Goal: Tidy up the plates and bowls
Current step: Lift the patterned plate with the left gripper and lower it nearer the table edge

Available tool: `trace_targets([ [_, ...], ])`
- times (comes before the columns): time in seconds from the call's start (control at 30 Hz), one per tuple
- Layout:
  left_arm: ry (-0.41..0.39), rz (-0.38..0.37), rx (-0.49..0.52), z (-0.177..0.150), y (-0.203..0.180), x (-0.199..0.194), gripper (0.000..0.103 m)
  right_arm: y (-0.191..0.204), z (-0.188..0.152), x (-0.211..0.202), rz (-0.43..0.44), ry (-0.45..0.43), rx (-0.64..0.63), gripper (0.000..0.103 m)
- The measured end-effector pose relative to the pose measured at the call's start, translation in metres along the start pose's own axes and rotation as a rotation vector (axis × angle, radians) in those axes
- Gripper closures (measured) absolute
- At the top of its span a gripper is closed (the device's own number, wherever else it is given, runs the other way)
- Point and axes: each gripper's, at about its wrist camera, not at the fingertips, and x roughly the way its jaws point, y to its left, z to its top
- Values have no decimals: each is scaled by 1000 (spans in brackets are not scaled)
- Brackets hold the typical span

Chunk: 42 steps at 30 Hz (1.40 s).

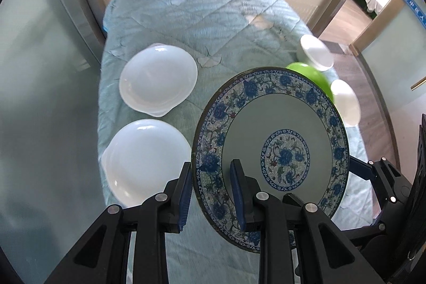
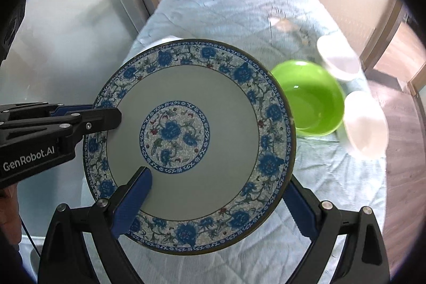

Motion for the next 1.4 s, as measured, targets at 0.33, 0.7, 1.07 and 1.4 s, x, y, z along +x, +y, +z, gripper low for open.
trace_targets([
  [0.33, -55, -17, -38, -51, -11, -73, 78, 17, -28, -62, -32, -71, -54, 7],
  [0.7, 14, -28, -77, -123, -11, -69, 78, 32, -88, -67, -55, -20, -100, 7],
  [1.07, 149, -82, -109, -157, 10, 3, 78, 29, -123, -8, -25, 79, -56, 8],
  [1.4, 197, -74, -129, -173, 21, 53, 78, 21, -141, 35, -6, 114, -35, 8],
])
